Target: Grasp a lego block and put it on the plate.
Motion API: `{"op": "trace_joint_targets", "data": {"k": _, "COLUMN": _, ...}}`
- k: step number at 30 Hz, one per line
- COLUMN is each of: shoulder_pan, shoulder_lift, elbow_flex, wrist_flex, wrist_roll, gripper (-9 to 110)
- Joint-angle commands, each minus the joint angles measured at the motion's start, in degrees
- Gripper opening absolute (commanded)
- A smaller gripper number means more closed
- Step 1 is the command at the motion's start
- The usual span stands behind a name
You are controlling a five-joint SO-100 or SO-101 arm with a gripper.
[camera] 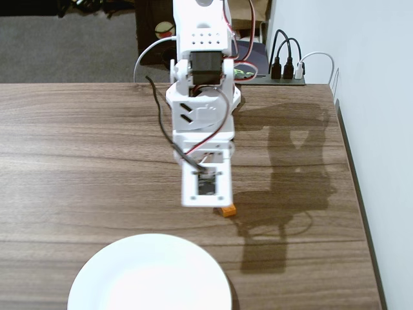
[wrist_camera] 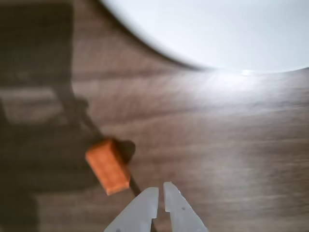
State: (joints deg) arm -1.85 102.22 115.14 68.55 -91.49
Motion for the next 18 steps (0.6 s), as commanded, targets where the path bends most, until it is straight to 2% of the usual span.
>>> {"op": "trace_joint_targets", "data": {"k": 1, "shoulder_pan": -1.4, "shoulder_lift": 0.3, "elbow_flex": -2.9, "wrist_flex": 2.9, "wrist_roll": -3.2, "gripper": 1}}
{"op": "trace_joint_targets", "data": {"k": 7, "shoulder_pan": -3.1, "shoulder_lift": -0.5, "elbow_flex": -2.2, "wrist_flex": 4.2, "wrist_roll": -6.2, "gripper": 10}}
{"op": "trace_joint_targets", "data": {"k": 11, "shoulder_pan": -3.7, "shoulder_lift": -2.2, "elbow_flex": -1.9, "wrist_flex": 2.1, "wrist_roll": -5.9, "gripper": 21}}
{"op": "trace_joint_targets", "data": {"k": 18, "shoulder_pan": -4.9, "shoulder_lift": -4.3, "elbow_flex": -1.5, "wrist_flex": -1.9, "wrist_roll": -4.2, "gripper": 22}}
